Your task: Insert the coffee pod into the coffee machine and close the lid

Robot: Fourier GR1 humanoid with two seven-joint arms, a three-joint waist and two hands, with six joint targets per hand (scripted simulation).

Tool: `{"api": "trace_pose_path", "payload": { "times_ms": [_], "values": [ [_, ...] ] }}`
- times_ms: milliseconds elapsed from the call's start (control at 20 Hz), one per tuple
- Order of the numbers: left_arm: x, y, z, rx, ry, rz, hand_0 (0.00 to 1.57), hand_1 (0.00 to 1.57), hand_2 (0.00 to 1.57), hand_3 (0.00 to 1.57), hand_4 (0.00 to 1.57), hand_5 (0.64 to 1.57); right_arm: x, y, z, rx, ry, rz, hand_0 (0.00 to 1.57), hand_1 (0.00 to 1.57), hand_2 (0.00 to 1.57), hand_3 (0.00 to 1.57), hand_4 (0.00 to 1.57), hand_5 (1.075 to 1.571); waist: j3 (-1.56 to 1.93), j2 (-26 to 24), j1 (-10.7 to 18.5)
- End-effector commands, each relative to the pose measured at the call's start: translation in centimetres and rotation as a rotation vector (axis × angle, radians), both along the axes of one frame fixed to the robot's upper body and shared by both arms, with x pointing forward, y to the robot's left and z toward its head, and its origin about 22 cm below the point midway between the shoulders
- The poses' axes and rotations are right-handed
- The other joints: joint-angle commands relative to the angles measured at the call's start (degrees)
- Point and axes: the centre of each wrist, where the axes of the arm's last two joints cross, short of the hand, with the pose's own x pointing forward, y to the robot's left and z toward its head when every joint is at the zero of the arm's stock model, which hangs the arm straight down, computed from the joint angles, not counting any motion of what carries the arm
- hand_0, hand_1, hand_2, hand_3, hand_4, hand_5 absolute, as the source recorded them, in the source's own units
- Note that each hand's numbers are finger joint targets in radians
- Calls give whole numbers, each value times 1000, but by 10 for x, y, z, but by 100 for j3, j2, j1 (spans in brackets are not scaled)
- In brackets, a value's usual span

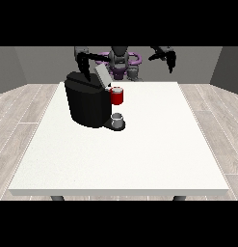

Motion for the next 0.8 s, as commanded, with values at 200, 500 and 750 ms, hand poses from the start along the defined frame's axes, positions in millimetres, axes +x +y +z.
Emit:
{"api": "trace_pose_path", "payload": {
  "times_ms": [200, 500, 750],
  "values": [
    [-20, 18, 4, -3, -21, 58, 0, 0, 0, 0, 336, 1571, 9, 5, 5, -29, -34, 71, 0, 0, 0, 0, 0, 1571, 1, 273, -106],
    [-23, 24, 3, 53, -24, 78, 0, 0, 0, 0, 352, 1571, 23, 29, 37, -65, -41, 116, 0, 0, 0, 0, 204, 1571, 0, 263, -228],
    [-17, 20, 24, 51, -70, 51, 0, 0, 0, 0, 339, 1571, 27, 43, 35, -104, -152, 140, 0, 0, 0, 0, 161, 1571, 1, 616, -23]
  ]
}}
